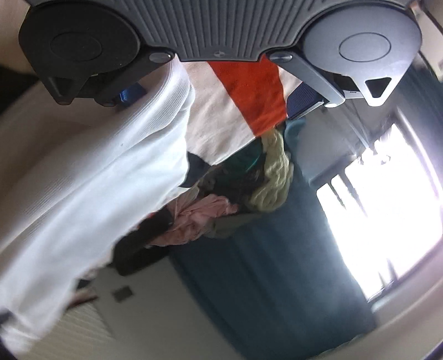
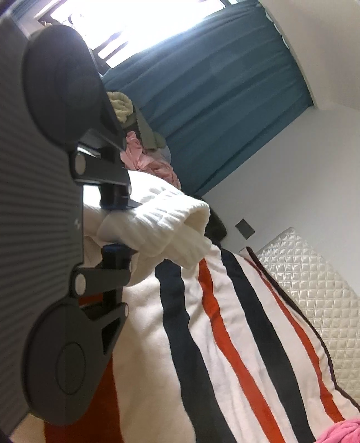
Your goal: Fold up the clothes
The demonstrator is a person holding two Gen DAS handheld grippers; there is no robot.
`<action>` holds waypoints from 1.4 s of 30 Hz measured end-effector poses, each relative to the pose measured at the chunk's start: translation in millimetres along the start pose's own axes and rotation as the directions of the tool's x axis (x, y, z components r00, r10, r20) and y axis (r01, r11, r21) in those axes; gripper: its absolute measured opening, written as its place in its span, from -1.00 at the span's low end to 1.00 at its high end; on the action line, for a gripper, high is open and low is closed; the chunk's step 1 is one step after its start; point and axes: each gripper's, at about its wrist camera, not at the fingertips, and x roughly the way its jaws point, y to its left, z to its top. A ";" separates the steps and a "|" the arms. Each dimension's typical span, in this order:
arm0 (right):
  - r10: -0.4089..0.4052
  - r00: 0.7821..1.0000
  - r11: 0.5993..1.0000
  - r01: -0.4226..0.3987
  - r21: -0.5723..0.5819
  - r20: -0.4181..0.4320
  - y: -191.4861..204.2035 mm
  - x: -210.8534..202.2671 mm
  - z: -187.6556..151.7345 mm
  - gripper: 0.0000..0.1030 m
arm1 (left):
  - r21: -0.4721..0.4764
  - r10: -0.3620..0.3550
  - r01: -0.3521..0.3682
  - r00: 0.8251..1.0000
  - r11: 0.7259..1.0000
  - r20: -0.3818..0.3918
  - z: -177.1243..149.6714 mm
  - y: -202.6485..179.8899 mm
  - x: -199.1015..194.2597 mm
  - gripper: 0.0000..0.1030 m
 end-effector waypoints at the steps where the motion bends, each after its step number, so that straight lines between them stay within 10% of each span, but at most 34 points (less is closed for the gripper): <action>1: -0.008 1.000 1.000 0.009 0.006 -0.012 -3.2 2.6 -1.4 -0.50 | -0.009 0.007 -0.007 1.000 1.000 -0.006 0.0 -1.4 1.8 1.00; 9: -0.104 0.990 0.994 0.107 0.026 -0.099 -35.5 15.0 -17.4 -0.49 | -0.171 0.060 -0.065 0.998 0.983 -0.035 2.3 3.3 0.4 1.00; 16: -0.155 0.977 0.987 0.158 0.014 -0.148 -48.6 12.0 -31.8 -0.42 | -0.383 -0.038 -0.018 0.990 0.924 -0.139 -6.2 26.8 7.6 1.00; 26: -0.182 0.963 0.977 0.200 0.072 -0.197 -65.3 15.6 -44.9 -0.38 | -0.452 -0.124 0.029 0.975 0.892 -0.183 -20.6 37.7 26.0 1.00; 35: -0.115 0.987 0.964 0.138 0.228 -0.111 -73.0 7.1 -34.6 0.55 | -0.496 -0.155 0.034 0.966 0.868 -0.206 -31.1 42.5 37.1 1.00; 42: -0.092 0.992 0.989 0.101 0.111 -0.085 -66.5 16.3 2.8 0.56 | -0.527 -0.198 0.079 0.965 0.846 -0.173 -40.7 45.8 37.5 1.00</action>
